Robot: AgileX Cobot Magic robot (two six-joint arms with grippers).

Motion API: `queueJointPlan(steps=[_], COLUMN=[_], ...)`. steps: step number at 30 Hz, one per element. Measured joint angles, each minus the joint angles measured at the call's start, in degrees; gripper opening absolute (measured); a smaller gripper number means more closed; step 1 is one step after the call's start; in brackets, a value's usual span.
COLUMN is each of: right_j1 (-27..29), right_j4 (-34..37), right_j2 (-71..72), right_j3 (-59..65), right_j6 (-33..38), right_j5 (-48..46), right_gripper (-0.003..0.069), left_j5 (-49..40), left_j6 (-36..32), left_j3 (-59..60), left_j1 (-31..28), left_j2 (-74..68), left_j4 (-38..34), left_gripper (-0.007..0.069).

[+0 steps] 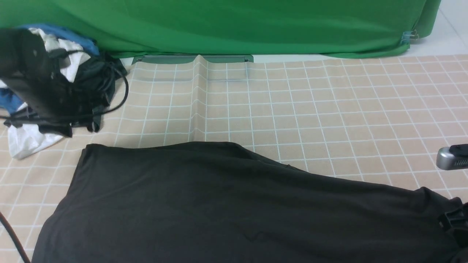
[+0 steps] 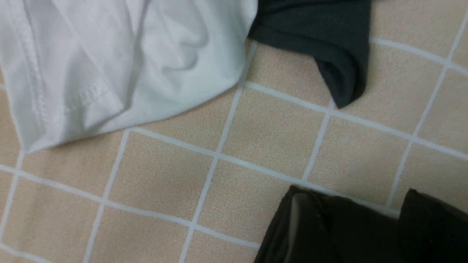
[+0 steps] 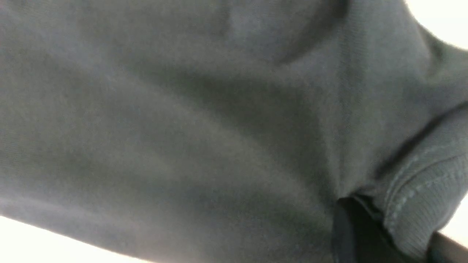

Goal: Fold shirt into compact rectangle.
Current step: 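Pull the folded dark garment lengthwise by its ends to straighten it flat on the table, then fold the right end of the dark garment over onto its left end with the right gripper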

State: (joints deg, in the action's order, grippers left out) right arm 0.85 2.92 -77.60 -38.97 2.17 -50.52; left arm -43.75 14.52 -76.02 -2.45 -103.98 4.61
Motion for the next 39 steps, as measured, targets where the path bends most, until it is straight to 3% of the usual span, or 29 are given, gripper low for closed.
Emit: queueJointPlan(steps=[2, 5, 9, 15, 20, 23, 29, 39], right_j1=[-0.05, -1.04, -5.14, -20.92, -34.07, -41.04, -51.54, -59.48], right_j4=[0.05, 0.05, 0.26, 1.25, 1.42, 1.42, 1.72, 2.64], right_j2=[-0.05, -0.10, -0.10, -1.04, -7.62, -14.00, -27.01, -43.42], right_j3=[-3.10, -8.22, -13.50, -24.43, -34.91, -41.71, -56.19, -76.95], right_j6=[-0.47, -2.17, -4.87, -13.94, -19.79, -22.01, -22.73, -22.80], right_j5=[-2.61, -6.05, -8.18, -8.21, -6.45, -5.99, -5.41, -3.28], right_gripper=[0.0043, 0.0043, 0.0041, 0.0041, 0.0041, 0.0041, 0.0041, 0.0042], left_j5=[-5.57, -11.81, -16.73, -19.03, -21.59, -24.63, -25.87, -25.99], left_j6=[0.04, 0.04, 0.04, -2.78, -4.53, -6.11, -7.65, -9.03], left_j3=[-4.74, -9.85, -15.14, -22.55, -29.40, -33.20, -34.69, -34.69], left_j1=[0.00, 0.00, 0.00, 0.00, 0.00, 0.00, 0.00, 0.00], left_j2=[0.86, 1.86, 3.12, 5.62, 6.09, 6.14, 6.79, 6.79], left_j4=[0.00, 0.00, -0.05, -0.72, -1.58, -1.95, -3.22, -3.40], left_gripper=[0.0449, 0.0514, 0.0521, 0.0365, 0.0129, 0.0032, 0.0016, 0.0016])
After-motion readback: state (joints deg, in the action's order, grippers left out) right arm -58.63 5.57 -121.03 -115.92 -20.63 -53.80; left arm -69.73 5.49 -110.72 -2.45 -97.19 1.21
